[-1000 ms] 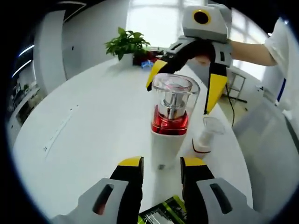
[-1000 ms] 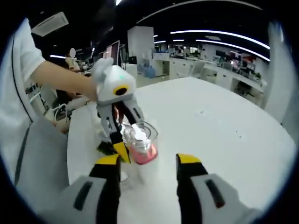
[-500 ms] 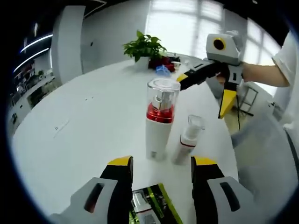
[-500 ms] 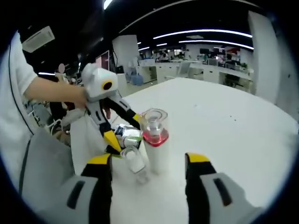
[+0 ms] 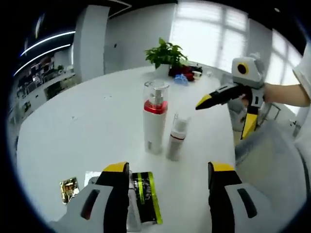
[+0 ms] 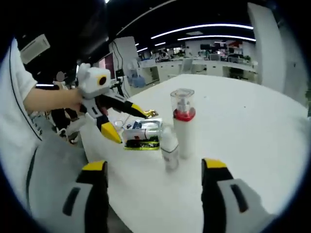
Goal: Arrange the skincare products in the storage area until every visible bottle or jar stands upright without overlapping.
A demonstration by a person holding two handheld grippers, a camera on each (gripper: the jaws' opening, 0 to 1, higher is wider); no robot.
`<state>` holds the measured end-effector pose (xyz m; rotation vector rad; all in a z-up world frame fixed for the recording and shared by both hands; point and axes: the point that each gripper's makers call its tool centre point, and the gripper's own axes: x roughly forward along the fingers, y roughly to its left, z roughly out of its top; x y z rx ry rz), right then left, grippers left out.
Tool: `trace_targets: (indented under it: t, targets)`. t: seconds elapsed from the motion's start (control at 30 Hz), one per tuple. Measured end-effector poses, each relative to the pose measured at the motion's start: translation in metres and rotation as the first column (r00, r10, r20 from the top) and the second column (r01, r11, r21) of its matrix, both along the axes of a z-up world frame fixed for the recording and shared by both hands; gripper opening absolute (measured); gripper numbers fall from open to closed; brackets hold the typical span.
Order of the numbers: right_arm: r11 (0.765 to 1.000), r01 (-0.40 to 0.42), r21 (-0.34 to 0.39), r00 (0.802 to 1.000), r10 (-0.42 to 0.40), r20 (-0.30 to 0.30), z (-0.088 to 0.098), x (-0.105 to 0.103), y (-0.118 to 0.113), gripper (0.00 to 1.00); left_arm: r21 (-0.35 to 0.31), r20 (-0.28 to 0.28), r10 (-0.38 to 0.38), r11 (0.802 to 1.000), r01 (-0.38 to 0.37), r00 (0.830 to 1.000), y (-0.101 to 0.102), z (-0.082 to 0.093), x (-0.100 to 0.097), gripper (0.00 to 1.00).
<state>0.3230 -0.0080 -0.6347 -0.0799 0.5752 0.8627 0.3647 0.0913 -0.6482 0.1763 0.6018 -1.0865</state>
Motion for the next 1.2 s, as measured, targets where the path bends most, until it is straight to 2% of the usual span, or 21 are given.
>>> trace_targets:
  t: [0.27, 0.4, 0.57, 0.67, 0.7, 0.77, 0.97, 1.1, 1.2]
  targets:
    - [1.0, 0.03, 0.002, 0.999, -0.03, -0.016, -0.006, -0.019, 0.0, 0.87, -0.028, 0.002, 0.116, 0.993, -0.116, 0.993, 0.022, 0.009, -0.023, 0.67]
    - [0.998, 0.061, 0.014, 0.998, -0.061, -0.018, -0.006, -0.025, -0.003, 0.91, -0.02, 0.017, 0.168, 0.986, -0.167, 0.986, 0.032, 0.011, -0.033, 0.78]
    - [0.993, 0.105, 0.047, 0.994, -0.104, -0.022, 0.0, -0.032, -0.009, 0.93, -0.039, 0.014, 0.258, 0.966, -0.257, 0.966, 0.05, 0.015, -0.045, 0.82]
    - [0.992, 0.119, 0.053, 0.993, -0.118, -0.022, 0.001, -0.036, -0.01, 0.95, -0.038, 0.0, 0.316, 0.948, -0.316, 0.949, 0.064, 0.014, -0.054, 0.84]
    - [0.991, 0.124, 0.057, 0.992, -0.123, -0.02, 0.002, -0.038, -0.01, 0.96, -0.04, -0.002, 0.322, 0.946, -0.322, 0.947, 0.066, 0.014, -0.057, 0.84]
    - [0.989, 0.134, 0.067, 0.99, -0.137, 0.028, 0.006, -0.037, -0.011, 0.99, -0.04, -0.006, 0.343, 0.938, -0.343, 0.939, 0.073, 0.014, -0.064, 0.85]
    - [0.986, 0.145, 0.083, 0.989, -0.148, 0.029, 0.01, -0.039, -0.011, 0.99, -0.028, -0.008, 0.37, 0.928, -0.37, 0.929, 0.083, 0.015, -0.078, 0.87]
    - [0.987, 0.141, 0.079, 0.989, -0.143, 0.025, 0.011, -0.04, -0.01, 0.99, -0.023, -0.008, 0.385, 0.923, -0.385, 0.923, 0.086, 0.015, -0.081, 0.88]
    - [0.987, 0.141, 0.08, 0.989, -0.143, 0.022, 0.009, -0.041, -0.009, 0.99, -0.009, -0.003, 0.376, 0.927, -0.376, 0.927, 0.086, 0.016, -0.082, 0.88]
